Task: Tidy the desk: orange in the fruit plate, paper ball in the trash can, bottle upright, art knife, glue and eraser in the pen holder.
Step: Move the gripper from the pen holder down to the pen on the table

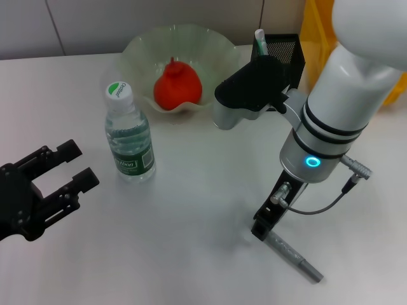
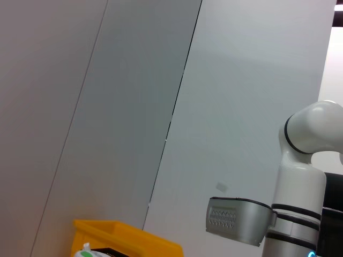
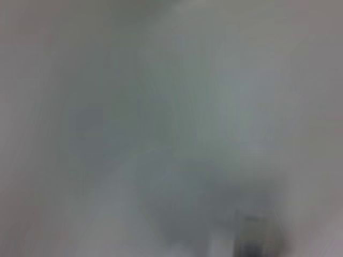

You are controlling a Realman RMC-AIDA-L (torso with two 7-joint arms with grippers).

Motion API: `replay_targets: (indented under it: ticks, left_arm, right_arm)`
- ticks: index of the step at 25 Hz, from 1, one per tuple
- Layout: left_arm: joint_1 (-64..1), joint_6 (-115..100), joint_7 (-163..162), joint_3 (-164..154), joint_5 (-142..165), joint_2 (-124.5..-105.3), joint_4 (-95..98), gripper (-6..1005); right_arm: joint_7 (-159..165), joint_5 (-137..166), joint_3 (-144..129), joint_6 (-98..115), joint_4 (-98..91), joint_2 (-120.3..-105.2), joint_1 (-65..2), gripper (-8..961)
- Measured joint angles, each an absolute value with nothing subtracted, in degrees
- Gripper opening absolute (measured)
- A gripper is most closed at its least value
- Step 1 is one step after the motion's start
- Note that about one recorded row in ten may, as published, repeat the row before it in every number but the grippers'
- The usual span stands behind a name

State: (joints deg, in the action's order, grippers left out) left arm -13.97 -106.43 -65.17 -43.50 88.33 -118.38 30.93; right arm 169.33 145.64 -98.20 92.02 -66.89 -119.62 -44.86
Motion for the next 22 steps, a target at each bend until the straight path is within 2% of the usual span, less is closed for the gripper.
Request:
replay_targets:
  ticks: [10, 22]
  left_arm:
    - [-14.3, -106.4, -63.7, -43.5, 88.3, -118.21, 29.2, 629]
    - [-14.2, -106.4, -63.7, -43.5, 88.2, -118.21, 29.1, 629]
  right_arm:
    - [169.4, 146.1, -99.8, 91.5, -66.9, -119.61, -44.9, 454]
    - [169.4, 146.2, -100.3, 91.4, -66.9, -119.61, -45.0, 356]
